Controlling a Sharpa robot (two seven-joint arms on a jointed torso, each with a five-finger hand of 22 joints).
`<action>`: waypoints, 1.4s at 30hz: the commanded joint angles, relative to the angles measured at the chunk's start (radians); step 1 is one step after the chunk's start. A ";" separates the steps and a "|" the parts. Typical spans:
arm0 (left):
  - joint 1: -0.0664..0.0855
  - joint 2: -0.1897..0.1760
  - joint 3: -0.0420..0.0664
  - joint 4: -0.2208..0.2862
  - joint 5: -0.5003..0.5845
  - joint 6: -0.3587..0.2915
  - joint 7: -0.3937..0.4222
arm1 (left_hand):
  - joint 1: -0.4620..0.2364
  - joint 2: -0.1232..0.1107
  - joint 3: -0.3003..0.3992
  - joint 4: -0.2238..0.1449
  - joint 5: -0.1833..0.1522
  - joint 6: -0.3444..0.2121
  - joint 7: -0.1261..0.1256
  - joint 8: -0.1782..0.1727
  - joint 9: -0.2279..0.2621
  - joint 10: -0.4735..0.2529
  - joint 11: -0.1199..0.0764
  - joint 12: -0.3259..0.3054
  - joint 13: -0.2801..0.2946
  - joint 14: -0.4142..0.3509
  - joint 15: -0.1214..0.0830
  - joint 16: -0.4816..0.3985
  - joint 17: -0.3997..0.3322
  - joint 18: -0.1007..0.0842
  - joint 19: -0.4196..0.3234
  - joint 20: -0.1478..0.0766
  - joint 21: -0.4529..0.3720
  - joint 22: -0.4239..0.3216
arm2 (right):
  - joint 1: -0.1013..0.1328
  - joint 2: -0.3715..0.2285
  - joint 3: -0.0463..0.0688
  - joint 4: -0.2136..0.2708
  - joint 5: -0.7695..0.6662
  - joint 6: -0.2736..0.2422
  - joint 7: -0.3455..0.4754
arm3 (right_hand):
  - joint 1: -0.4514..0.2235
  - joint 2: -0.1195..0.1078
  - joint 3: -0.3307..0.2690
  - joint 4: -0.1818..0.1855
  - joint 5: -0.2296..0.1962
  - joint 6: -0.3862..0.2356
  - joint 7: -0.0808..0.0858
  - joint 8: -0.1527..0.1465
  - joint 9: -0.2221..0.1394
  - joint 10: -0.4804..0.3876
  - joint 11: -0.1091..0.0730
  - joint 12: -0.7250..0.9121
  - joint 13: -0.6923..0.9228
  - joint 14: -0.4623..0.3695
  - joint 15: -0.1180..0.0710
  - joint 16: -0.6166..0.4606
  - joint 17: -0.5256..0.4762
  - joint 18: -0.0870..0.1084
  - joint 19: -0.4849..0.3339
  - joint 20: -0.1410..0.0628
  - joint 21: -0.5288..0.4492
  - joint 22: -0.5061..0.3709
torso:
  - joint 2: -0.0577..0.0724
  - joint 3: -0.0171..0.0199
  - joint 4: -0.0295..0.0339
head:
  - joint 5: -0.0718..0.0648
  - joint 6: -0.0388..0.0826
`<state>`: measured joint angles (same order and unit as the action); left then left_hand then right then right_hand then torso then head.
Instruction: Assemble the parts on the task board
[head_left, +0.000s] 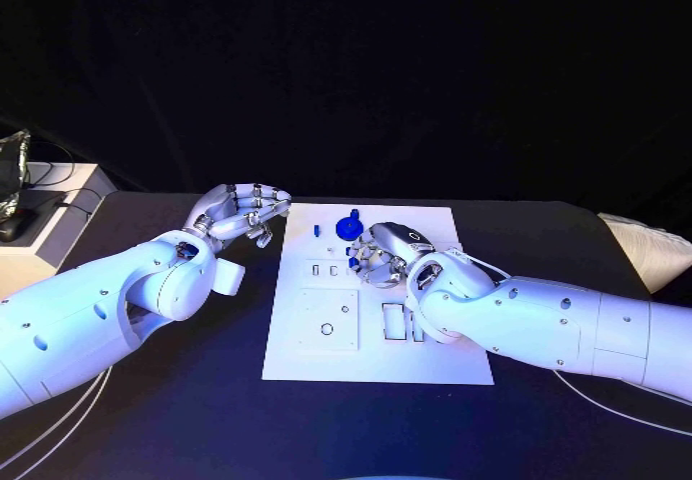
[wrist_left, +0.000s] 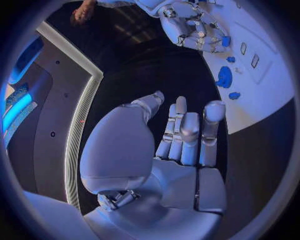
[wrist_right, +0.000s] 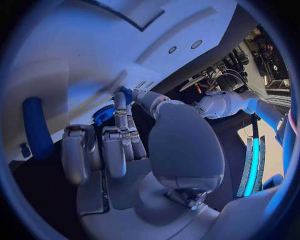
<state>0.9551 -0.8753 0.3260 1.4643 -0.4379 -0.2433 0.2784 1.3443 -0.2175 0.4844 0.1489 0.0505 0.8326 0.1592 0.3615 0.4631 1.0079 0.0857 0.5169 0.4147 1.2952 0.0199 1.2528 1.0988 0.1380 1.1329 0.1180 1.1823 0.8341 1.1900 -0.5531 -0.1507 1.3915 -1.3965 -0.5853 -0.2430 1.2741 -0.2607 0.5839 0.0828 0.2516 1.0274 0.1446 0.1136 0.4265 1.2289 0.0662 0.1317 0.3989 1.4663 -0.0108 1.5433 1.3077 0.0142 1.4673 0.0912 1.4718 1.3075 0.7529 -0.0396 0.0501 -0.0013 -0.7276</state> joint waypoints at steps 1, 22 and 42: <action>0.000 0.001 0.001 0.002 0.001 0.004 0.005 | 0.006 0.003 0.004 -0.002 0.000 -0.007 0.000 0.000 -0.001 -0.006 0.002 0.004 0.001 0.006 0.001 0.004 -0.001 0.007 0.006 0.000 0.006 0.001 | -0.001 -0.001 0.000 -0.001 -0.002 0.017 0.005 | 0.004 0.001 0.006 -0.001 -0.005 0.009 0.001 0.005 0.002 0.007 0.002 -0.007 -0.006 0.082 0.005 -0.006 0.161 0.012 0.056 0.006 -0.005 0.200 | 0.000 0.0002 -0.0001 | -0.002 -0.001; 0.000 0.000 0.001 0.001 0.001 -0.001 0.005 | 0.007 0.003 0.004 -0.002 0.000 -0.008 0.000 0.000 -0.002 -0.008 0.002 0.005 0.001 0.006 0.001 0.005 -0.001 0.007 0.006 0.000 0.006 0.001 | -0.002 -0.014 0.000 0.004 0.032 0.016 0.034 | 0.019 0.014 0.027 -0.019 0.013 0.018 0.003 0.013 0.011 0.012 0.008 -0.070 -0.075 0.079 0.009 -0.012 0.145 0.015 0.050 0.008 -0.019 0.192 | 0.000 0.0001 -0.0009 | -0.003 -0.001; 0.000 0.000 0.001 -0.001 0.001 -0.003 0.004 | 0.007 0.004 0.004 -0.003 0.000 -0.008 0.001 0.000 -0.002 -0.009 0.003 0.007 0.001 0.006 0.001 0.005 -0.001 0.007 0.006 0.000 0.007 0.001 | -0.004 -0.023 0.000 0.001 0.100 -0.003 0.069 | 0.038 0.035 0.055 -0.043 0.028 0.028 0.003 0.025 0.024 0.011 0.010 -0.072 -0.129 0.077 0.010 -0.015 0.137 0.017 0.047 0.009 -0.028 0.188 | 0.000 0.0007 -0.0005 | -0.007 0.001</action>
<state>0.9550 -0.8767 0.3260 1.4619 -0.4382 -0.2459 0.2777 1.3444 -0.2175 0.4844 0.1489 0.0505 0.8327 0.1592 0.3615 0.4619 1.0043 0.0894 0.5168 0.4144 1.2952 0.0199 1.2528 1.0987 0.1380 1.1329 0.1180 1.1837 0.8343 1.1881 -0.5752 -0.1498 1.3929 -1.3281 -0.5824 -0.1991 1.3047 -0.2301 0.6344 0.0376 0.2772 1.0447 0.1456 0.1353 0.4490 1.2410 0.0712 0.0658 0.2704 1.4627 -0.0073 1.5317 1.3075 0.0142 1.4643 0.0952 1.4444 1.3076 0.7529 -0.0389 0.0496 -0.0085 -0.7269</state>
